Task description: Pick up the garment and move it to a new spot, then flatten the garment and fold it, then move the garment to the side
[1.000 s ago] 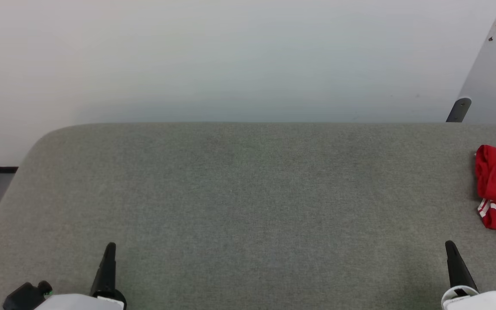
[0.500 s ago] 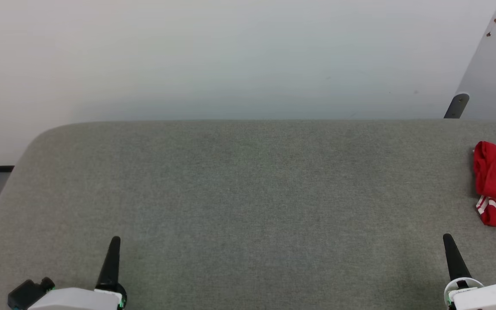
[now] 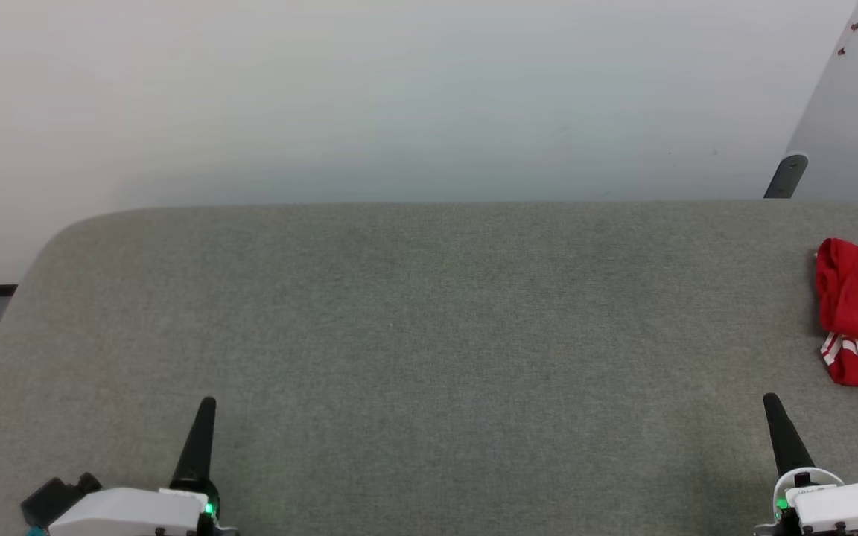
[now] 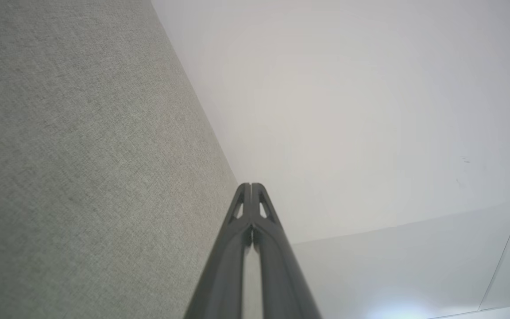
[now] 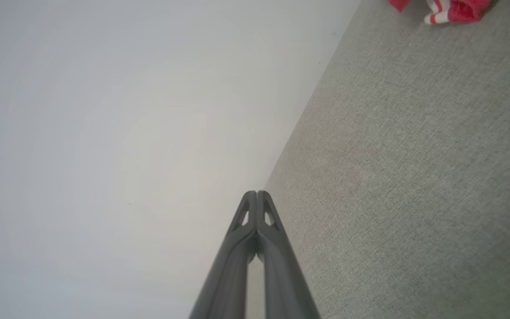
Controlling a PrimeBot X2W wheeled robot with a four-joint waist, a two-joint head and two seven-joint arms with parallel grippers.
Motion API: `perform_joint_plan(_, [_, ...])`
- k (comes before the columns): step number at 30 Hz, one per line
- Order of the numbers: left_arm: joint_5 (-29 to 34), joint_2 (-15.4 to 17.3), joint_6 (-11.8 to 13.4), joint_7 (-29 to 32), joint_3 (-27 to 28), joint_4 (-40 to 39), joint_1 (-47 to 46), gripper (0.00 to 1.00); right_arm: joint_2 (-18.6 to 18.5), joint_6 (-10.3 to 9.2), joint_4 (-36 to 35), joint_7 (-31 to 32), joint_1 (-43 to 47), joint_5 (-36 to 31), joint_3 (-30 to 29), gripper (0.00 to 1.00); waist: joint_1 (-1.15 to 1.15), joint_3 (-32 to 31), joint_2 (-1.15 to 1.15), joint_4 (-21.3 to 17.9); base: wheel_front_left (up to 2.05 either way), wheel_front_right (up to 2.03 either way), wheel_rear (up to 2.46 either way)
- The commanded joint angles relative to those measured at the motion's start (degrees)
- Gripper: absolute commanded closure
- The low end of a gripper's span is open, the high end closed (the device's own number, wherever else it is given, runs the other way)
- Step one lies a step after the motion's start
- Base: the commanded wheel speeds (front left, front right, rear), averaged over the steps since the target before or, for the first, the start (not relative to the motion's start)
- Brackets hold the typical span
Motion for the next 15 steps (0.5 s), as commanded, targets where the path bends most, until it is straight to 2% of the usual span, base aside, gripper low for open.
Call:
perform_joint_plan(1, [-1.3,0.0,-0.2,0.4,0.3,-0.3,-1.1,1.0,0.0,-0.02,-0.2,0.4,-1.5,1.6,-0.2,1.0,0.0,0.1,0.0,-0.1,0.0,0.0,0.0])
perform_joint_plan(15, [-6.7,-1.1,-0.2,2.2,0.7,0.0,-2.2,1.0,0.2,-0.02,0.2,2.1,-2.5,8.7,-0.3,1.0,0.0,0.6,0.0,-0.5,0.0,0.0,0.0])
